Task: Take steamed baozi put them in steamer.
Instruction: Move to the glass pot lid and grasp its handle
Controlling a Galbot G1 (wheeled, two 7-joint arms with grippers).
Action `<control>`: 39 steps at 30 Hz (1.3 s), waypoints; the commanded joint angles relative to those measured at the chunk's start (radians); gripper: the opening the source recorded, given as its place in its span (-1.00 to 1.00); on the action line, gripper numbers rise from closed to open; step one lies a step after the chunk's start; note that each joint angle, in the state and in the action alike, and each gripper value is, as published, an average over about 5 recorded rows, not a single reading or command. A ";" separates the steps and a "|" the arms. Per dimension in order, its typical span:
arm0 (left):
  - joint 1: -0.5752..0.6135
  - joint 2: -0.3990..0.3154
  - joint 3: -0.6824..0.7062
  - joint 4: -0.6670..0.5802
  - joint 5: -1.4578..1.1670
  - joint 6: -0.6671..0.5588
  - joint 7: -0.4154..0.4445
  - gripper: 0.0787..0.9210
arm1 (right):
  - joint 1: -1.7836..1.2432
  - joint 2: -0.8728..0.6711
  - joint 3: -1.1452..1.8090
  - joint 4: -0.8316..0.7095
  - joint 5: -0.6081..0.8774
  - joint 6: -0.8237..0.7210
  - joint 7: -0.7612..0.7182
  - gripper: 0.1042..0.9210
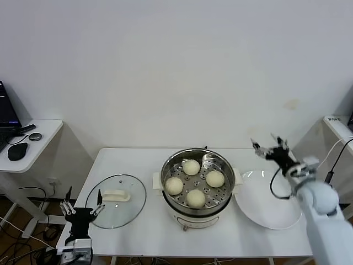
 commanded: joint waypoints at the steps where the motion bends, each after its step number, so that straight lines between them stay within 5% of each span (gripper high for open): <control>1: -0.124 0.198 0.045 0.309 1.030 -0.133 -0.191 0.77 | -0.292 0.200 0.185 0.072 0.013 0.095 0.132 0.76; 9: -0.157 0.314 0.072 0.332 1.072 -0.234 -0.031 0.77 | -0.313 0.215 0.181 0.087 -0.003 0.101 0.118 0.76; 18: -0.201 0.267 0.074 0.366 0.955 -0.164 0.048 0.77 | -0.339 0.210 0.180 0.080 -0.003 0.087 0.082 0.76; 39: -0.235 0.218 0.098 0.457 0.960 -0.128 0.011 0.77 | -0.329 0.207 0.184 0.040 -0.013 0.093 0.072 0.76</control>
